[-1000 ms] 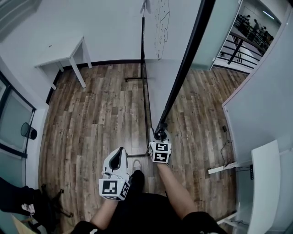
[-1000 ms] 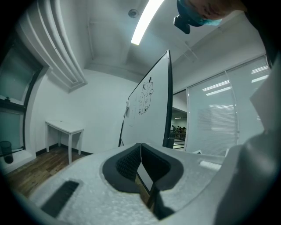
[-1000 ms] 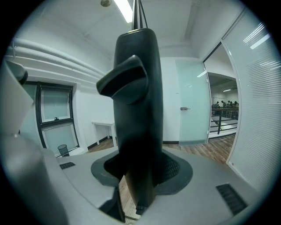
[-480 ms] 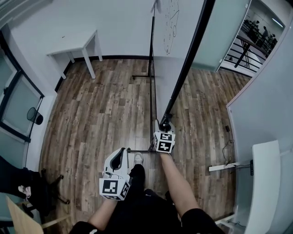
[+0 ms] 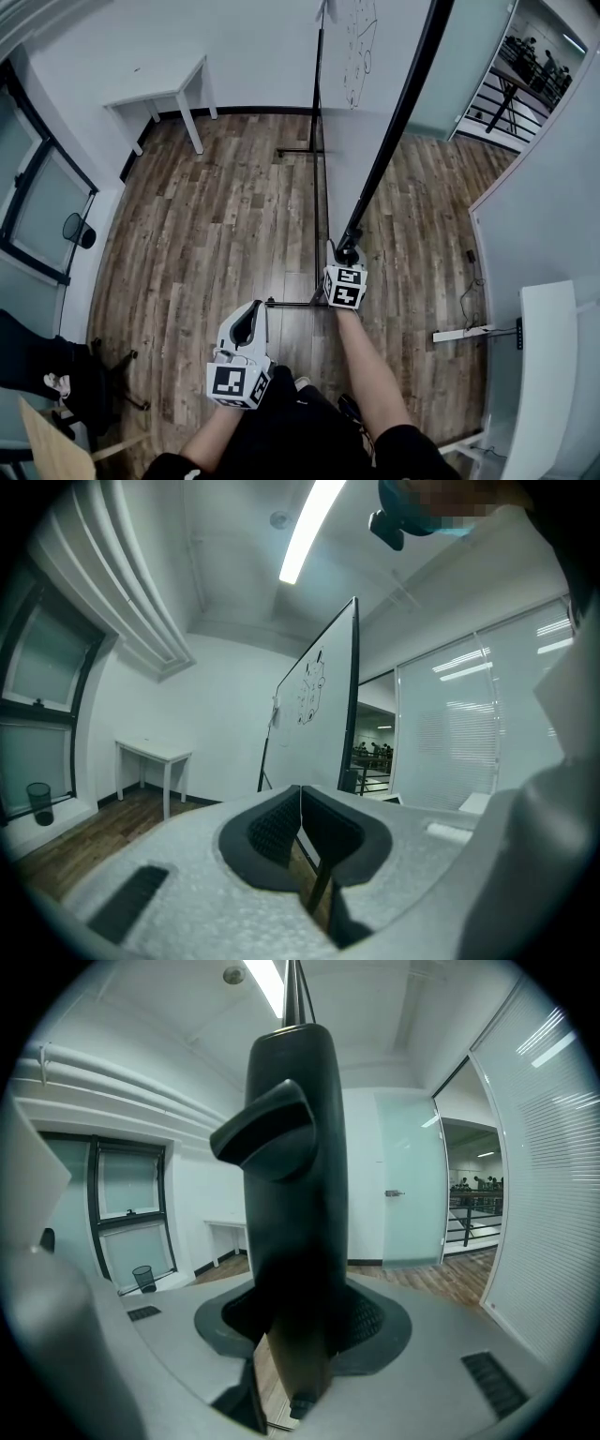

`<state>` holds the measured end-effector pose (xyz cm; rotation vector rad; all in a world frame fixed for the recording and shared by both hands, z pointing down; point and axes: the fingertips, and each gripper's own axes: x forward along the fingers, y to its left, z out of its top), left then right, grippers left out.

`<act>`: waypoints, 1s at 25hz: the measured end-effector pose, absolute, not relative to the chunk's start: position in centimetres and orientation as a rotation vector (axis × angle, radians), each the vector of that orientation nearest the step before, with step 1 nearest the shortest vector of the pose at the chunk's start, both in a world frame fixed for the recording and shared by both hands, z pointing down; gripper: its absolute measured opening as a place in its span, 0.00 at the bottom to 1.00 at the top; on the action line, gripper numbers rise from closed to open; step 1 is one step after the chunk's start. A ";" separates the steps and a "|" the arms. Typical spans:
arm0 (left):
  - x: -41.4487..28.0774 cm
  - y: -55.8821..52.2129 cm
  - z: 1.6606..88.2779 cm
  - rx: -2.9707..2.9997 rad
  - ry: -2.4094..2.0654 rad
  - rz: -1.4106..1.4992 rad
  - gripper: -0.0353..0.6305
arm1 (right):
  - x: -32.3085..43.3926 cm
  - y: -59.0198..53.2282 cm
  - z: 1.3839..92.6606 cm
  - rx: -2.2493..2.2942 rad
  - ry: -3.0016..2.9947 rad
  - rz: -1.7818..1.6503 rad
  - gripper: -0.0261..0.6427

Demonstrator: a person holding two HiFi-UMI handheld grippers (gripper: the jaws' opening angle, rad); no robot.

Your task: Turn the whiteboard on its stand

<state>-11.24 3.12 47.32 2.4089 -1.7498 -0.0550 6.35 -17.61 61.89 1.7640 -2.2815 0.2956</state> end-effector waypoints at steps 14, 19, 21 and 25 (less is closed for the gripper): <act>-13.4 0.3 45.5 2.502 -1.540 -0.090 0.08 | 6.1 -16.0 61.5 1.776 -2.255 0.306 0.29; -15.0 -0.1 45.7 2.518 -1.474 -0.094 0.08 | 5.9 -15.6 61.1 1.781 -2.259 0.297 0.29; -15.6 0.1 45.7 2.525 -1.452 -0.099 0.08 | 5.9 -15.2 61.0 1.779 -2.261 0.293 0.29; -16.6 0.5 45.6 2.552 -1.427 -0.086 0.08 | 5.7 -14.6 60.7 1.781 -2.260 0.295 0.29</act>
